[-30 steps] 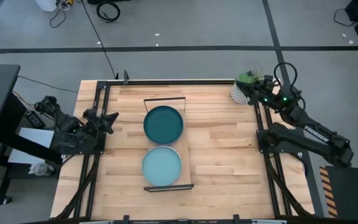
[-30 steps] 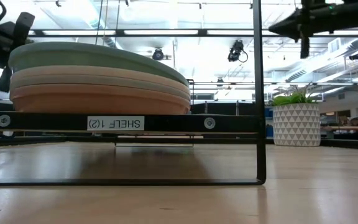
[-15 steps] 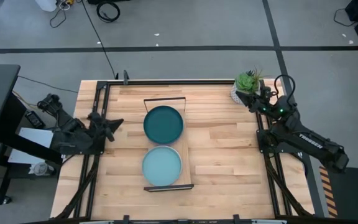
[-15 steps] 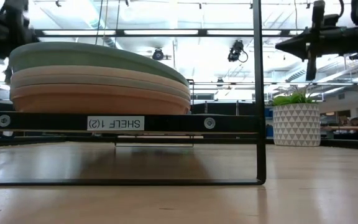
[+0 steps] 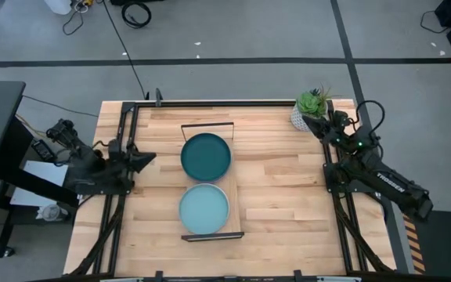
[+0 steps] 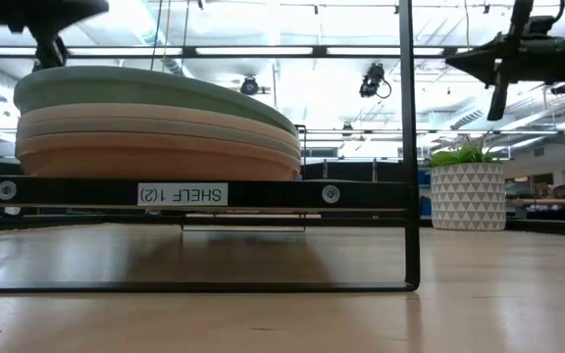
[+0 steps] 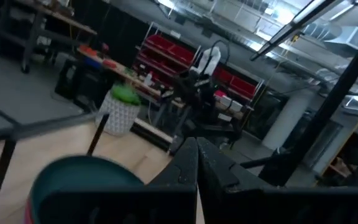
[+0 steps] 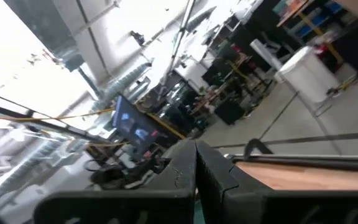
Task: Place and stack plates onto a shelf
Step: Return to Home Position
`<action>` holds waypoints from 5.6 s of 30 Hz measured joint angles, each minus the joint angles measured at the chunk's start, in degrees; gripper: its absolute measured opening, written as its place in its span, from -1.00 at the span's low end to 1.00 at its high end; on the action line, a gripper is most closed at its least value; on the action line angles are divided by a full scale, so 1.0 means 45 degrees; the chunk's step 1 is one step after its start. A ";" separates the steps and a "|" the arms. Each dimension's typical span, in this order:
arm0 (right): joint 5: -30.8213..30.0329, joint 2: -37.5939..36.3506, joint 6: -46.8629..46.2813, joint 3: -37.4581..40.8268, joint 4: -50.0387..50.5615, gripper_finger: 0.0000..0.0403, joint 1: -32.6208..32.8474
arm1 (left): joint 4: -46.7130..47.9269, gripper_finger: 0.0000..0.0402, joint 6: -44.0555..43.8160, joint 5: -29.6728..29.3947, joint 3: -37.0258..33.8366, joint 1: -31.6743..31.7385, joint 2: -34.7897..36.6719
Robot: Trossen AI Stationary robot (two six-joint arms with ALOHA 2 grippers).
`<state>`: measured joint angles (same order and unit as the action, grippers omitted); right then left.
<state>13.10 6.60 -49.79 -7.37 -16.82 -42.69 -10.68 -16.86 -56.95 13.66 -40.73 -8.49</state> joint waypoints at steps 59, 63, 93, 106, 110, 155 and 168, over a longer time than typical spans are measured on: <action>-0.2013 -0.1425 0.7535 -0.0012 0.5765 -0.90 0.0308 | 0.0835 -0.83 0.1571 0.2813 -0.2936 0.6168 0.0112; -0.2010 -0.1420 0.9280 -0.0007 0.6534 -0.90 0.0308 | 0.0793 -0.83 0.1573 0.2813 -0.2936 0.6168 0.0112; -0.2005 -0.1420 0.9633 -0.0007 0.6431 -0.89 0.0308 | 0.0727 -0.83 0.1575 0.2813 -0.2941 0.6166 0.0112; -0.2000 -0.1420 0.9633 -0.0007 0.6433 -0.89 0.0308 | 0.0725 -0.83 0.1568 0.2813 -0.2941 0.6163 0.0112; -0.2000 -0.1420 0.9633 -0.0007 0.6436 -0.89 0.0308 | 0.0725 -0.83 0.1568 0.2813 -0.2941 0.6163 0.0112; -0.1995 -0.1420 0.9633 -0.0007 0.6434 -0.89 0.0307 | 0.0725 -0.83 0.1576 0.2812 -0.2941 0.6166 0.0112; -0.1995 -0.1420 0.9633 -0.0007 0.6431 -0.89 0.0308 | 0.0725 -0.83 0.1573 0.2813 -0.2941 0.6163 0.0112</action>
<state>4.12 0.21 -6.44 -7.40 12.12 -41.30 -7.42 -9.78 -44.29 0.43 -12.99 -7.99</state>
